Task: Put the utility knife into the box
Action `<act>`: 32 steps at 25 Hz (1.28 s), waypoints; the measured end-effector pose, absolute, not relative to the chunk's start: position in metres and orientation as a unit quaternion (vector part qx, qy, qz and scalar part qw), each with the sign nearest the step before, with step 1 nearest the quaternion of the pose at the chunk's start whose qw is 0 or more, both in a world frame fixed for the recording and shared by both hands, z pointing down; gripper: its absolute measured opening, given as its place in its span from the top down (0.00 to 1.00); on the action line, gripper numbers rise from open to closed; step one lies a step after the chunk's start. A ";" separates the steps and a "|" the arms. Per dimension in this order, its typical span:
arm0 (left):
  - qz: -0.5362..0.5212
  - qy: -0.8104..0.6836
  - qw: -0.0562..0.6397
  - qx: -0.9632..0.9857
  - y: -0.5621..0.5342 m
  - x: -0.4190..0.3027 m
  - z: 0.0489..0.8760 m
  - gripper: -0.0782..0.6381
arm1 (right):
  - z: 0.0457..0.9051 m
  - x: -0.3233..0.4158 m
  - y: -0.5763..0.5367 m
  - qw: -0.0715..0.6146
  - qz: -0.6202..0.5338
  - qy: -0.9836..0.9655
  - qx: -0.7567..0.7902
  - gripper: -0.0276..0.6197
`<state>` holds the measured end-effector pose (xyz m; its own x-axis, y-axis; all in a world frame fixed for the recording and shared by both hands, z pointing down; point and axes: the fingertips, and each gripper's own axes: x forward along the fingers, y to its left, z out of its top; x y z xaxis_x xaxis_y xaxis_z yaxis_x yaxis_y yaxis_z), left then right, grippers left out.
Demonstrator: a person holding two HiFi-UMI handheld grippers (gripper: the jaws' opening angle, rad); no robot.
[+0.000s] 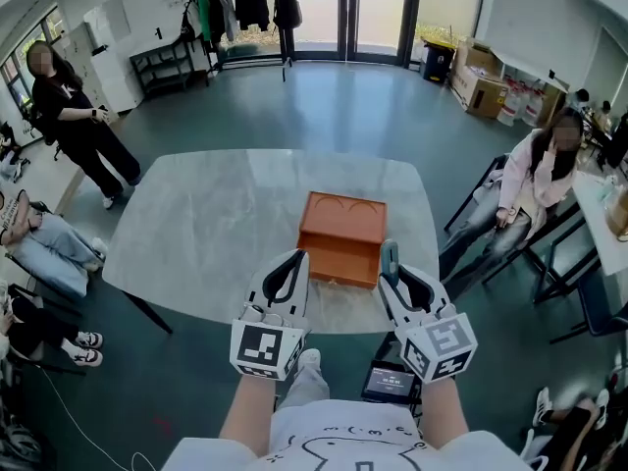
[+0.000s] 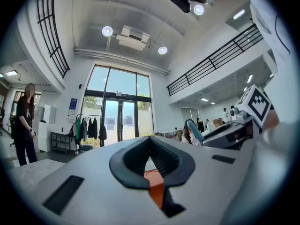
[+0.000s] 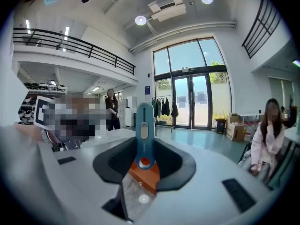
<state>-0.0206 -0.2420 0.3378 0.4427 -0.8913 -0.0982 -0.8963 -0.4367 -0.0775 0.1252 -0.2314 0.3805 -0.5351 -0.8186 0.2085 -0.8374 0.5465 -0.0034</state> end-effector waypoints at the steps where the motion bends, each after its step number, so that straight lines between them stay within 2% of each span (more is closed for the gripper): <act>1: 0.021 0.526 0.058 -0.848 -0.249 -0.023 0.339 0.87 | 0.381 0.123 -0.238 0.093 0.052 -0.874 0.474 0.76; 16: 0.009 0.504 0.026 -0.863 -0.353 -0.057 0.365 0.87 | 0.413 0.083 -0.335 0.135 0.084 -0.867 0.472 0.75; 32: -0.025 0.466 -0.029 -0.884 -0.416 -0.066 0.420 0.87 | 0.504 0.050 -0.372 0.255 0.159 -0.860 0.413 0.75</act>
